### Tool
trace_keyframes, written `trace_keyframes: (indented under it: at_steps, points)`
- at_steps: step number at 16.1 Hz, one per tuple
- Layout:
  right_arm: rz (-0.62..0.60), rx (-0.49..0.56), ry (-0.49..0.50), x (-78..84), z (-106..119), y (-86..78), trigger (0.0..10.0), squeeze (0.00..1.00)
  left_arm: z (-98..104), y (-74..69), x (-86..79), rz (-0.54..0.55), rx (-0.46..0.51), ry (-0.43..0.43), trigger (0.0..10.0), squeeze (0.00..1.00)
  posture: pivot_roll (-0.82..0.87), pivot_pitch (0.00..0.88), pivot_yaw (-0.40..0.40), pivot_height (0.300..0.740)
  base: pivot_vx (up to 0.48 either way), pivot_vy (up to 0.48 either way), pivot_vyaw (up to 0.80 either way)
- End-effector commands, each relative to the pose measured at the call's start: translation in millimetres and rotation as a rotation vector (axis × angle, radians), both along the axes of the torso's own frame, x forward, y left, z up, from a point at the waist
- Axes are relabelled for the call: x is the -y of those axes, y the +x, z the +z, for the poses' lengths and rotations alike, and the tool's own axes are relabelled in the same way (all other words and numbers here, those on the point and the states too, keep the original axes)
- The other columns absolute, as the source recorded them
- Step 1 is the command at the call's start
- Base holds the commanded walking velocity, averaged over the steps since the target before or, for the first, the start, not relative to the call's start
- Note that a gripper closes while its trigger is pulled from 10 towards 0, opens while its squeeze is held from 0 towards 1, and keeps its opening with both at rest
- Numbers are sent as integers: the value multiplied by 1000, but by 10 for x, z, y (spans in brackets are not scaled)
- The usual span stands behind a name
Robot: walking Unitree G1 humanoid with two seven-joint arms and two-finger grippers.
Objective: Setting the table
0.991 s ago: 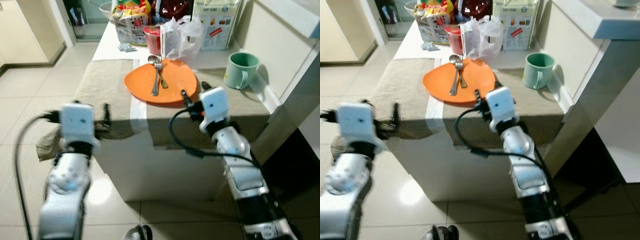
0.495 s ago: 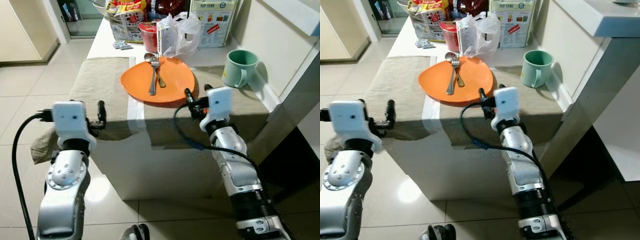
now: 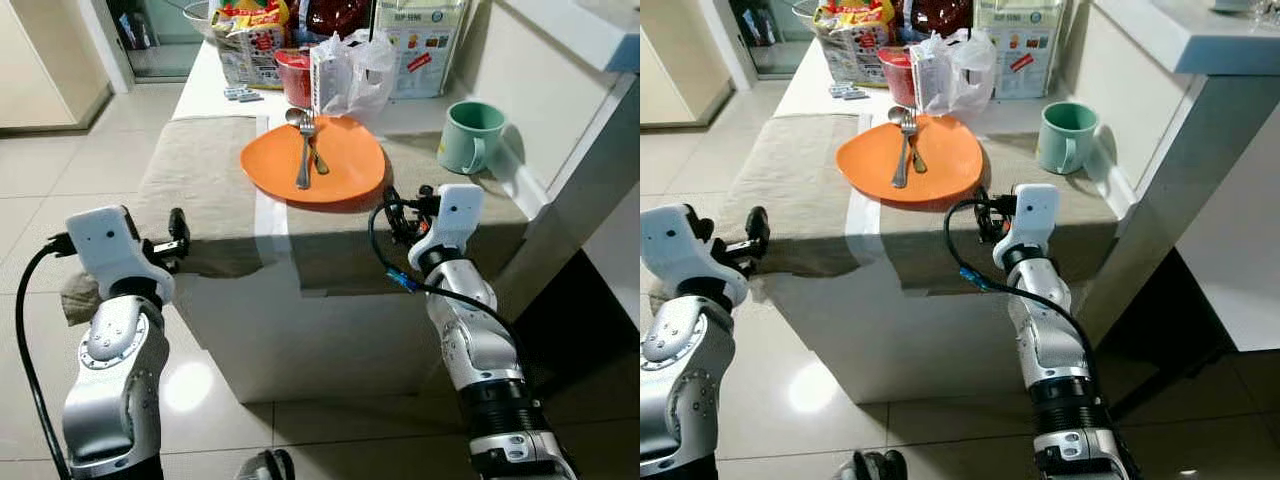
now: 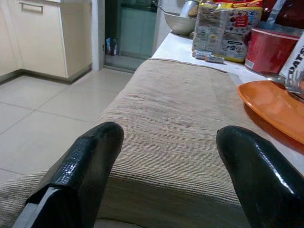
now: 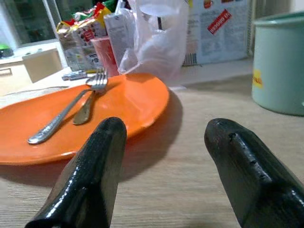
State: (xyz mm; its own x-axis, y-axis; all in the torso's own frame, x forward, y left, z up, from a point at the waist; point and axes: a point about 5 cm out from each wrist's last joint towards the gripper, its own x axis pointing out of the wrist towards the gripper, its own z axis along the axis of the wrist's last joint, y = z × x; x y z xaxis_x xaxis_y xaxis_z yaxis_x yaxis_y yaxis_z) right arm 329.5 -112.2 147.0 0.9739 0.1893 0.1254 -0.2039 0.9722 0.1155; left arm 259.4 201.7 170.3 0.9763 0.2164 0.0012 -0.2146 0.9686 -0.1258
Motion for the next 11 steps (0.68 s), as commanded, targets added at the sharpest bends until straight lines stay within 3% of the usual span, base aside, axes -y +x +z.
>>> trace_keyframes:
  at_steps: [1,5,8,11]
  points:
    - [15,31,-8,-31,62,9,10000,0,-8,-5,49,-19,-2,29,10000,0,-1,16,43,740,0,0,0]
    - [10,144,-62,-18,277,-7,10000,0,99,-15,133,-62,50,118,10000,0,-5,14,44,740,0,0,0]
    - [-27,131,-61,81,274,23,10000,0,129,-4,116,-61,58,110,10000,0,-9,14,45,740,0,0,0]
    - [-25,128,-68,48,242,1,10000,0,142,13,143,-71,66,130,10000,0,-12,15,48,740,0,0,0]
